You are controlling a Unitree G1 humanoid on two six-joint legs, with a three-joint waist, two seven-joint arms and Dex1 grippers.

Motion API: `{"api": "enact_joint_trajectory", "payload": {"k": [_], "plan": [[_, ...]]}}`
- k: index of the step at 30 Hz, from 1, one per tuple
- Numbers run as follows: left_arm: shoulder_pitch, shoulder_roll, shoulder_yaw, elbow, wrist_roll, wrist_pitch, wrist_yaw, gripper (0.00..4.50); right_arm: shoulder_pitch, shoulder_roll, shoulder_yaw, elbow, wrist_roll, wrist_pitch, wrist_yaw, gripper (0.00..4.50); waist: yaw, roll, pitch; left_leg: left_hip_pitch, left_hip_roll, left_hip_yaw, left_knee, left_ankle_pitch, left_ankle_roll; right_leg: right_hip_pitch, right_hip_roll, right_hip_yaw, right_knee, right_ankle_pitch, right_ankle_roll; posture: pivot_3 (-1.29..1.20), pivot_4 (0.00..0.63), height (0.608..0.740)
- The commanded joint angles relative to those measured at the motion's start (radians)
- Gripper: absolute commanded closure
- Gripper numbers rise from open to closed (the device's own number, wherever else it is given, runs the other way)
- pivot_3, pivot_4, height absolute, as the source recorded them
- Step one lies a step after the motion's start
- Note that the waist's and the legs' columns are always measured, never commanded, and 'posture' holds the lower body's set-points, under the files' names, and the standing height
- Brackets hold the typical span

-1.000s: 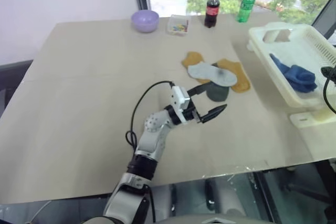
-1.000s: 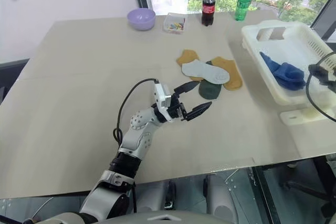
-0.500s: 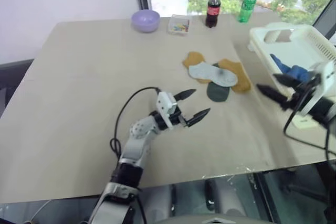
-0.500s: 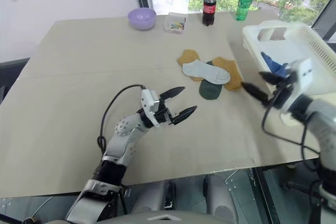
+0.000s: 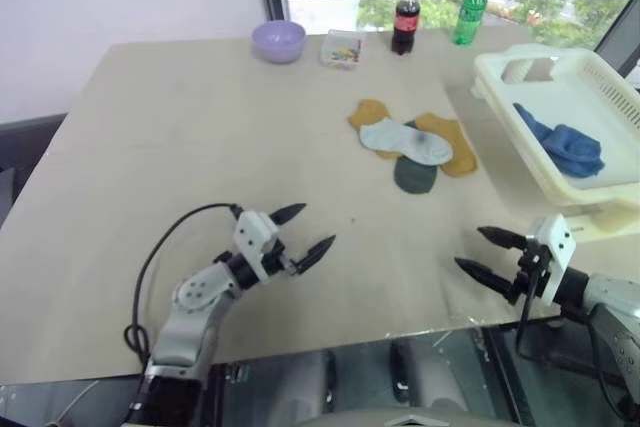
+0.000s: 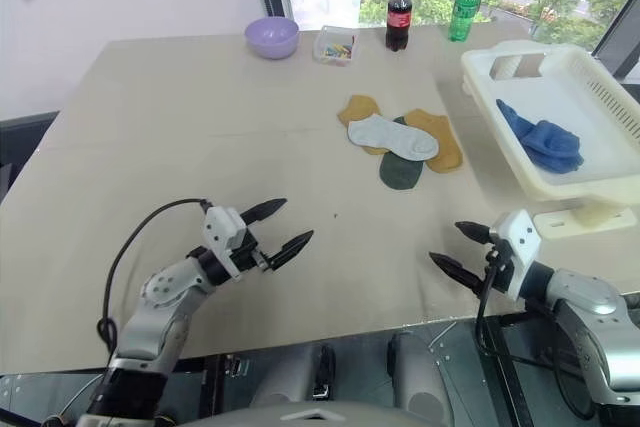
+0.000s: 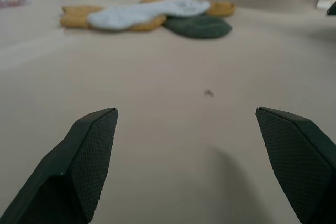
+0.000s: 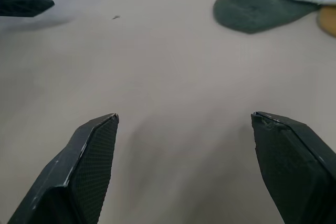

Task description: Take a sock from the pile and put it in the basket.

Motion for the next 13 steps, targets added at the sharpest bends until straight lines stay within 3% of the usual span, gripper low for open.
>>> {"api": "enact_joint_trajectory", "payload": {"k": [1,6,13], "plan": [[0.042,0.024,0.038,-0.091,0.008,0.017,0.036,0.0,0.026,-0.039,-0.07,-0.004,0.065,-0.027,0.089,0.38,0.001,0.0,0.0,0.0,0.0,0.0,0.0,0.0,0.0,0.0,0.0,0.0,0.0,0.0,0.0,0.0,0.15,0.735],[0.107,0.046,0.065,-0.162,-0.001,0.049,0.065,0.0,0.047,-0.096,-0.079,0.014,0.054,-0.048,0.154,0.38,0.002,0.0,0.0,0.0,0.0,0.0,0.0,0.0,0.0,0.0,-0.001,0.0,0.0,0.0,0.0,0.0,0.15,0.735],[0.118,0.043,0.07,-0.183,0.015,0.037,0.101,0.0,0.016,-0.089,-0.085,0.046,0.065,-0.06,0.163,0.38,0.005,0.0,0.0,0.0,0.0,0.0,0.0,0.0,0.0,0.0,0.0,0.0,0.0,0.0,0.0,0.0,0.15,0.735]]}}
